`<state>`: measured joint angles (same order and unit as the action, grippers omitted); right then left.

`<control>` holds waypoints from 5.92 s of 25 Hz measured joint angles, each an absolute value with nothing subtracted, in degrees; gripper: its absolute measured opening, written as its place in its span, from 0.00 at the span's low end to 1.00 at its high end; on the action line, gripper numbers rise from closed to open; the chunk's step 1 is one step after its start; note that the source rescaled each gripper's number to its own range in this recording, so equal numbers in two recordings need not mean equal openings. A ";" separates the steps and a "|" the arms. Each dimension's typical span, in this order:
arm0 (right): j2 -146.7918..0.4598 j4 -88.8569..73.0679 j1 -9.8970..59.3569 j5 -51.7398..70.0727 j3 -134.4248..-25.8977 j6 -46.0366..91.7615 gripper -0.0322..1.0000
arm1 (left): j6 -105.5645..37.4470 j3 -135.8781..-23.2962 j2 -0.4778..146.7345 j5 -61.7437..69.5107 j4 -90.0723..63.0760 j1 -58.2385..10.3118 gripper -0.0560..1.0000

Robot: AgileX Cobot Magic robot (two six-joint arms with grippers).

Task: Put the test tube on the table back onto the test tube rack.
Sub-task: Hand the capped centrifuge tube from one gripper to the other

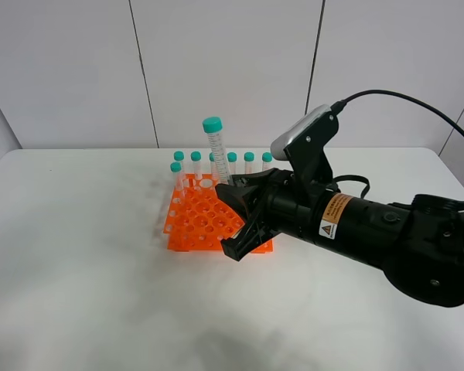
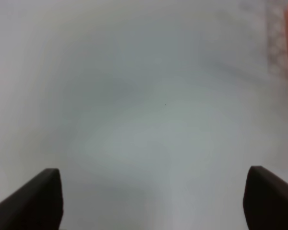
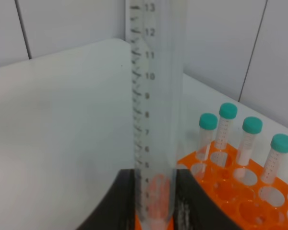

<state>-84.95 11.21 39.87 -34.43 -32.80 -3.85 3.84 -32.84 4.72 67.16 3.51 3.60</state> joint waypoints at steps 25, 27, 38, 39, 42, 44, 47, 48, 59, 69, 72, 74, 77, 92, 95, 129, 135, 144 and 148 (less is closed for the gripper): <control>-84.95 11.00 39.87 -33.71 -32.83 -3.71 0.04 | 3.43 -34.84 4.72 65.98 3.33 -3.86 0.82; -84.95 11.00 39.87 -33.67 -32.83 -3.71 0.04 | 3.11 -34.84 4.72 65.87 3.33 -7.78 0.82; -84.95 11.00 39.87 -30.82 -32.83 -3.68 0.04 | 0.51 -37.39 5.03 61.02 2.01 -17.79 0.82; -84.95 11.00 39.87 -30.81 -32.83 -3.68 0.04 | 0.00 -38.27 5.67 60.75 1.90 -18.10 0.82; -84.95 11.00 39.87 -30.81 -32.83 -3.68 0.04 | -0.31 -42.18 9.91 60.68 2.01 -19.81 0.82; -84.95 11.00 39.87 -30.77 -32.83 -3.68 0.04 | -0.47 -45.00 14.05 60.44 2.00 -21.42 0.82; -84.95 11.00 39.87 -30.77 -32.83 -3.68 0.04 | -0.58 -49.12 20.35 59.38 2.00 -24.43 0.82; -84.95 11.00 39.87 -30.77 -32.83 -3.68 0.04 | -0.63 -50.35 22.17 58.75 2.00 -25.57 0.82; -84.95 10.87 39.87 -30.82 -32.83 -3.45 0.04 | -7.49 -55.47 46.30 44.35 -3.87 -30.17 0.82; -84.95 10.85 39.87 -30.82 -32.83 -3.27 0.04 | -20.91 -55.47 62.97 30.70 -19.02 -30.17 0.82; -84.95 10.85 39.87 -30.82 -32.83 -3.27 0.04 | -23.66 -55.47 66.27 28.88 -22.14 -30.17 0.82; -84.95 10.85 39.87 -30.82 -32.83 -3.19 0.04 | -24.30 -55.47 67.82 27.61 -23.42 -30.17 0.82; -84.95 10.85 39.87 -30.82 -32.83 -2.69 0.04 | -25.35 -56.15 69.74 26.04 -24.66 -30.17 0.82; -84.95 10.78 39.87 -30.86 -32.83 -2.43 0.04 | -27.84 -62.77 77.28 25.83 -28.08 -32.63 0.82; -84.95 10.78 39.87 -30.85 -32.83 -2.43 0.04 | -29.42 -62.77 77.28 24.87 -29.10 -34.49 0.82; -84.95 10.74 39.87 -31.43 -32.83 -2.35 0.04 | -43.61 -64.76 83.15 23.38 -49.57 -34.81 0.71; -84.95 10.74 39.87 -31.23 -32.83 -2.20 0.04 | -44.31 -64.76 83.15 24.64 -49.80 -34.81 0.70; -84.95 7.95 37.59 -31.23 -32.83 -1.30 0.04 | -44.32 -64.76 83.15 24.63 -49.80 -33.44 0.69; -84.95 8.06 37.40 -31.23 -32.83 -1.16 0.04 | -44.32 -64.76 83.15 24.52 -49.80 -32.86 0.66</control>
<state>-84.95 8.06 37.40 -31.23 -32.83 -1.16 -44.32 -64.76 83.15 24.52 -49.80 -32.86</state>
